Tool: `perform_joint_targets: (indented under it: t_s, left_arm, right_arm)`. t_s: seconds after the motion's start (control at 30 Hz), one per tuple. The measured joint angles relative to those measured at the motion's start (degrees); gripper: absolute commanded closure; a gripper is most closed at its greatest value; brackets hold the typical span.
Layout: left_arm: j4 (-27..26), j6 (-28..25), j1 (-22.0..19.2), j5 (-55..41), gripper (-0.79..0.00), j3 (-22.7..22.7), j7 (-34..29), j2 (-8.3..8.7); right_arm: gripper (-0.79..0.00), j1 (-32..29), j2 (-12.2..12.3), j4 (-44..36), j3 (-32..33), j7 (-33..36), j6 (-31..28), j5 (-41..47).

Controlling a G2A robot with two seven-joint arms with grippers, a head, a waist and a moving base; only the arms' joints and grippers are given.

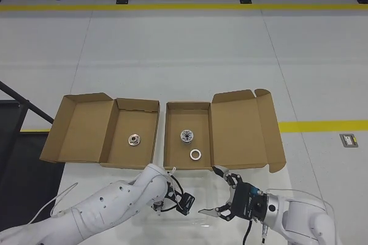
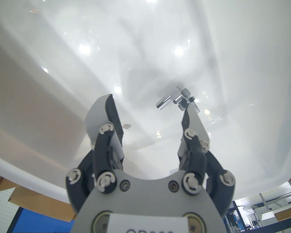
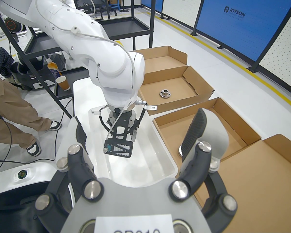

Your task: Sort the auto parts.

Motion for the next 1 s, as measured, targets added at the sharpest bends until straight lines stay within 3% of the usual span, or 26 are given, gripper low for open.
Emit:
perform_joint_targets:
  t_s: [0.3,0.6,0.7,0.77,0.87,1.0]
  left_arm:
    - [0.07,1.74,0.91,1.88,-0.785,-0.53,1.15,0.25]
    - [-1.16,-0.02,1.99,5.11,-0.610,-3.02,1.64,2.06]
    - [-2.40,-0.02,2.25,6.11,-0.579,-2.82,1.59,2.68]
    - [-2.91,0.00,2.28,6.63,-0.517,-2.13,1.93,2.97]
    - [-2.66,0.00,2.04,6.98,-0.566,-1.42,2.89,3.07]
    - [-1.85,0.00,1.64,7.57,-0.563,-0.80,4.06,2.87]
  right_arm:
    - [-0.785,0.00,0.00,0.00,0.00,0.00,0.00,0.00]
    - [-0.785,0.00,0.00,0.00,0.00,0.00,0.00,0.00]
    - [-0.785,0.00,0.00,0.00,0.00,0.00,0.00,0.00]
    - [-0.785,0.00,0.00,0.00,0.00,0.00,0.00,0.00]
    - [-0.785,0.00,0.00,0.00,0.00,0.00,0.00,0.00]
    - [-0.785,0.00,0.00,0.00,0.00,0.00,0.00,0.00]
